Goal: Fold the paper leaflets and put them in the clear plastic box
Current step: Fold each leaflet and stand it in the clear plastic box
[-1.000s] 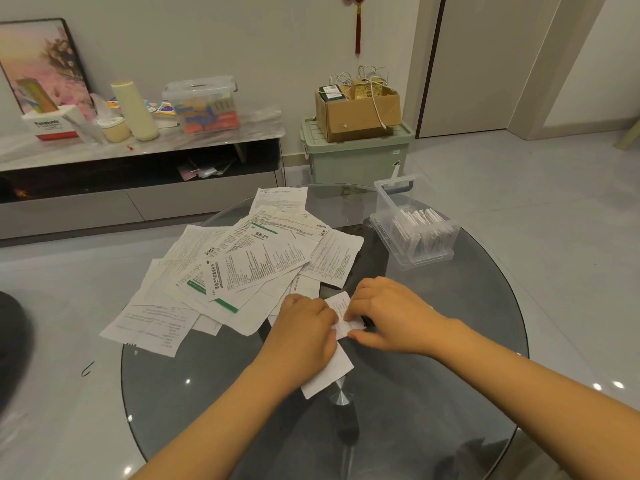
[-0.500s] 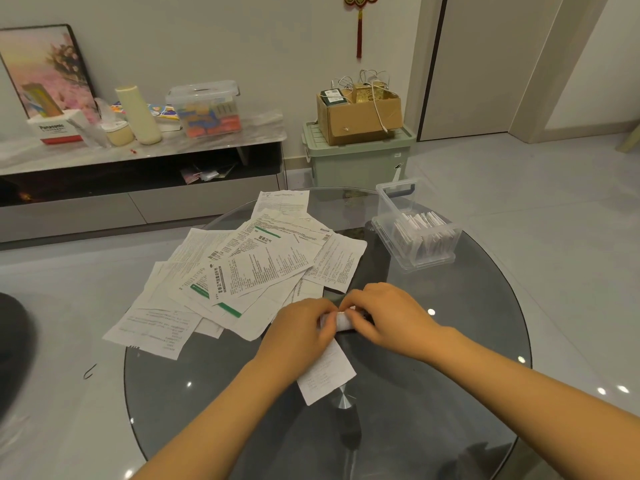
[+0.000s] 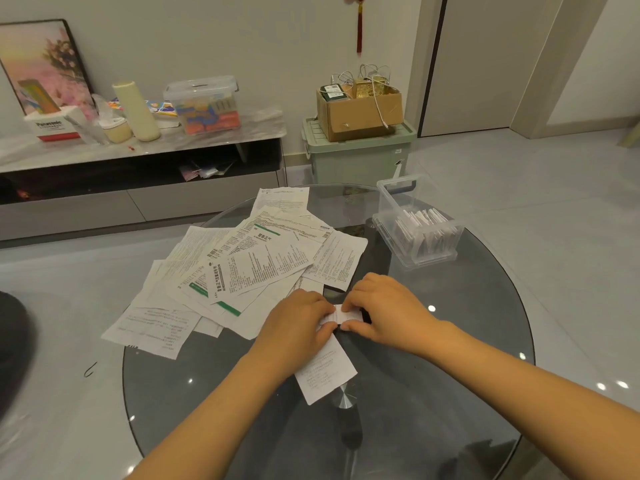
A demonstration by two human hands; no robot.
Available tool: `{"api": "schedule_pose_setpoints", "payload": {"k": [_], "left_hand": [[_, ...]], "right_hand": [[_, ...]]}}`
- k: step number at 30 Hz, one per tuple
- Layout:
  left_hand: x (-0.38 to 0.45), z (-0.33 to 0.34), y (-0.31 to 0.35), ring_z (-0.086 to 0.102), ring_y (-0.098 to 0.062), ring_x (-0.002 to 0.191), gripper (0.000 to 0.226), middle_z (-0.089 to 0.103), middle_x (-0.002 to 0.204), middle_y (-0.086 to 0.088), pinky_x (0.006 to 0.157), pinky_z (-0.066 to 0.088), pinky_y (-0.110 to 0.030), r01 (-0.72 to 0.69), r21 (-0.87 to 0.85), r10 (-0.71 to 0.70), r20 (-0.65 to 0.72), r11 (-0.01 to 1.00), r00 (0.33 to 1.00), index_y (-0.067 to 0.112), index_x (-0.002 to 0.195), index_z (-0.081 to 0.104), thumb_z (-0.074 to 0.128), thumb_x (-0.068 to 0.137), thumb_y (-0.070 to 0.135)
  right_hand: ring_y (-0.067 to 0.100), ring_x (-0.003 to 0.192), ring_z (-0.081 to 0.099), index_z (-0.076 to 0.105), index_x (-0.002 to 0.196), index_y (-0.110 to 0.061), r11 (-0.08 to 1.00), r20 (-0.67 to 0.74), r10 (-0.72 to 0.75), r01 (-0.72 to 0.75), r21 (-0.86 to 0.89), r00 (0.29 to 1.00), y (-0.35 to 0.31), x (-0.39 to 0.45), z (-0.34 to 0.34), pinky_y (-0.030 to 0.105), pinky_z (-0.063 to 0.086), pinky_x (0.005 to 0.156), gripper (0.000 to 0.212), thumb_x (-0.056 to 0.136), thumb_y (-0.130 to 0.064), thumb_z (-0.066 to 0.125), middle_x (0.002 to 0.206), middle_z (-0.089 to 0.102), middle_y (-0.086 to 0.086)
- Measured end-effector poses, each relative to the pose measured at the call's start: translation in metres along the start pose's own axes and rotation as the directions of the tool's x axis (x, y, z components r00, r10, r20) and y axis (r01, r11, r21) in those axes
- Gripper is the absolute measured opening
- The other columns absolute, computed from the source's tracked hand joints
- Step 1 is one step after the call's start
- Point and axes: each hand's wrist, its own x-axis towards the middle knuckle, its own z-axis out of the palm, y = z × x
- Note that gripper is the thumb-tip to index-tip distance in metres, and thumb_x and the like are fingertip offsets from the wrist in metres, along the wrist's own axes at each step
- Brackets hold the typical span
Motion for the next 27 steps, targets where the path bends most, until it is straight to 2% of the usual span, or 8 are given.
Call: {"api": "schedule_pose_setpoints", "payload": {"k": [3, 6, 10, 12, 16, 21, 24, 27], "left_hand": [[0.0, -0.002, 0.003, 0.056, -0.021, 0.099, 0.034, 0.066, 0.101, 0.002, 0.077, 0.042, -0.029, -0.029, 0.032, 0.03, -0.035, 0.999, 0.999, 0.018, 0.109, 0.069, 0.045, 0.092, 0.036], [0.0, -0.003, 0.008, 0.056, -0.016, 0.087, 0.031, 0.067, 0.088, 0.004, 0.074, 0.045, -0.032, 0.024, -0.1, -0.034, -0.096, 0.995, 0.995, 0.019, 0.094, 0.072, 0.045, 0.092, 0.035], [0.006, -0.012, 0.019, 0.056, 0.004, 0.076, 0.01, 0.066, 0.079, 0.015, 0.067, 0.039, -0.008, 0.194, -0.407, -0.256, -0.104, 0.892, 0.961, 0.026, 0.086, 0.072, 0.063, 0.088, 0.024], [0.012, -0.019, 0.024, 0.056, 0.008, 0.069, 0.01, 0.063, 0.071, 0.019, 0.063, 0.036, -0.002, 0.227, -0.458, -0.302, -0.099, 0.86, 0.948, 0.026, 0.082, 0.073, 0.065, 0.086, 0.02], [0.027, -0.034, 0.031, 0.054, -0.002, 0.064, 0.009, 0.061, 0.07, 0.017, 0.058, 0.034, -0.006, 0.251, -0.403, -0.305, -0.074, 0.88, 0.949, 0.021, 0.087, 0.075, 0.066, 0.086, 0.022], [0.052, -0.042, 0.042, 0.05, -0.003, 0.059, 0.008, 0.056, 0.063, 0.016, 0.054, 0.037, -0.006, 0.219, -0.405, -0.252, -0.028, 0.888, 0.967, 0.019, 0.086, 0.073, 0.065, 0.087, 0.021], [0.069, -0.043, 0.048, 0.059, -0.007, 0.076, 0.01, 0.065, 0.08, 0.009, 0.064, 0.039, -0.007, 0.206, -0.509, -0.259, -0.034, 0.836, 0.965, 0.02, 0.095, 0.071, 0.066, 0.086, 0.021], [0.093, -0.046, 0.052, 0.062, -0.007, 0.081, 0.011, 0.065, 0.083, 0.008, 0.073, 0.048, -0.015, 0.166, -0.592, -0.247, -0.058, 0.789, 0.967, 0.02, 0.097, 0.069, 0.065, 0.087, 0.016]], "right_hand": [[0.019, 0.067, 0.055, 0.069, 0.075, -0.016, 0.998, -0.051, -0.027, 0.025, -0.056, 0.998, -0.003, -0.001, 0.001, 0.029, 0.041, 0.062, 0.031, 0.084, -0.038, 0.049, 0.067, 0.063, -0.002], [0.015, 0.054, 0.053, 0.066, 0.066, -0.02, 0.996, -0.132, -0.018, 0.006, -0.087, 0.991, -0.003, 0.0, 0.0, 0.029, 0.044, 0.051, 0.034, 0.084, -0.035, 0.041, 0.055, 0.058, -0.006], [0.019, 0.074, 0.057, 0.069, 0.088, -0.016, 0.999, -0.119, 0.054, -0.053, 0.015, 0.991, -0.002, -0.004, -0.017, 0.034, 0.047, 0.063, 0.028, 0.092, -0.033, 0.047, 0.077, 0.066, 0.0], [0.018, 0.087, 0.054, 0.068, 0.097, -0.015, 0.994, -0.126, 0.092, -0.083, 0.076, 0.988, 0.0, -0.005, -0.027, 0.033, 0.046, 0.074, 0.025, 0.095, -0.03, 0.048, 0.091, 0.065, 0.0], [0.015, 0.095, 0.051, 0.069, 0.102, -0.016, 0.975, -0.084, 0.173, -0.159, 0.152, 0.981, 0.003, -0.001, -0.044, 0.032, 0.045, 0.084, 0.024, 0.095, -0.028, 0.049, 0.098, 0.064, 0.0], [0.013, 0.087, 0.058, 0.071, 0.096, -0.016, 0.921, -0.048, 0.298, -0.274, 0.276, 0.953, 0.018, 0.0, -0.065, 0.031, 0.049, 0.082, 0.015, 0.091, -0.023, 0.058, 0.093, 0.067, -0.002], [0.01, 0.08, 0.057, 0.07, 0.093, -0.02, 0.884, -0.093, 0.383, -0.336, 0.325, 0.919, 0.03, -0.002, -0.076, 0.028, 0.049, 0.077, 0.011, 0.089, -0.023, 0.06, 0.084, 0.064, -0.008], [0.006, 0.071, 0.055, 0.07, 0.092, -0.021, 0.856, -0.153, 0.457, -0.387, 0.341, 0.876, 0.044, -0.002, -0.086, 0.024, 0.048, 0.07, 0.011, 0.089, -0.025, 0.06, 0.083, 0.067, -0.006]]}}
